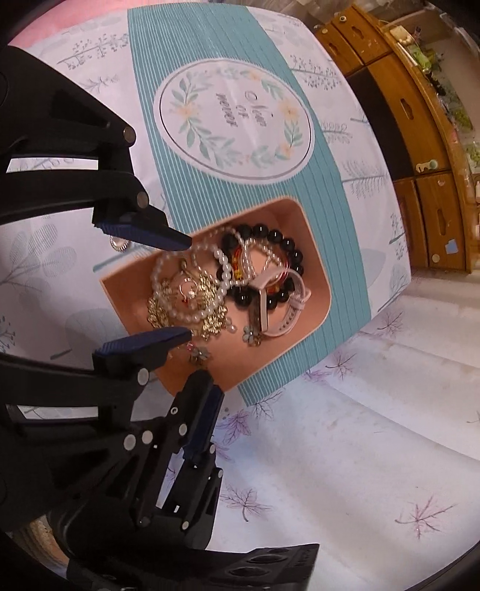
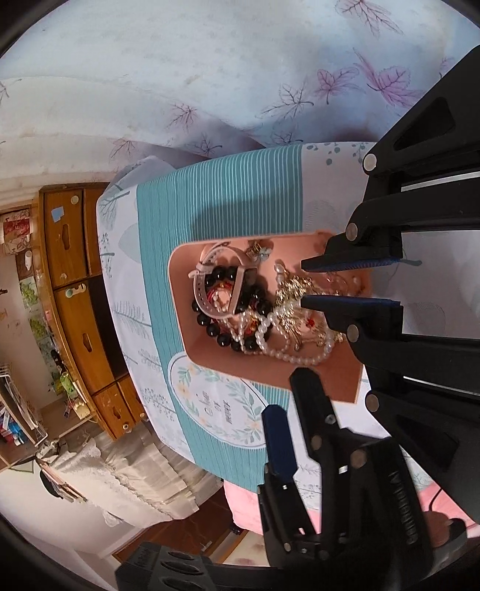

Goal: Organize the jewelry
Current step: 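Carry the ring into the pink tray and open the left gripper, then lower the left gripper onto the round pearl-centred gold button and grasp it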

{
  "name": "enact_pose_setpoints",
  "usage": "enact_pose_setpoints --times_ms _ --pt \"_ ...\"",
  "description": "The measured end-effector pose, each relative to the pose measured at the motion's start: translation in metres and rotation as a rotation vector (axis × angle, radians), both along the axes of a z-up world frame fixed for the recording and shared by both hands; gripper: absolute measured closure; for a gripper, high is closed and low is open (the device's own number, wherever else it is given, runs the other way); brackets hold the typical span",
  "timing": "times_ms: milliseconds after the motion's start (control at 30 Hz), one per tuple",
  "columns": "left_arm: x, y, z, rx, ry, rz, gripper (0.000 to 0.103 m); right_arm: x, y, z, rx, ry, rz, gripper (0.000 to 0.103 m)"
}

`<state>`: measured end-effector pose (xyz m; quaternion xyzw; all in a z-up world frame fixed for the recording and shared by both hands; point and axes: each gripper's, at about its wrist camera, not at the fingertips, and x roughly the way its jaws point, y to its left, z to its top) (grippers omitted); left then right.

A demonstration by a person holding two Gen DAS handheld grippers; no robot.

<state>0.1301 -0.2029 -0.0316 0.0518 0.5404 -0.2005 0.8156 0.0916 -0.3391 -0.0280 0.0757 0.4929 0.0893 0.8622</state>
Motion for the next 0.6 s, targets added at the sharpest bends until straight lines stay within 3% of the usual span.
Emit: enact_pose_setpoints --times_ms 333,600 --pt "-0.032 0.037 0.013 0.030 -0.055 -0.025 0.063 -0.029 0.032 0.020 -0.011 -0.052 0.059 0.090" --pt "-0.060 0.059 0.002 0.050 -0.057 -0.073 0.062 -0.062 0.052 0.029 -0.028 -0.078 0.054 0.090"
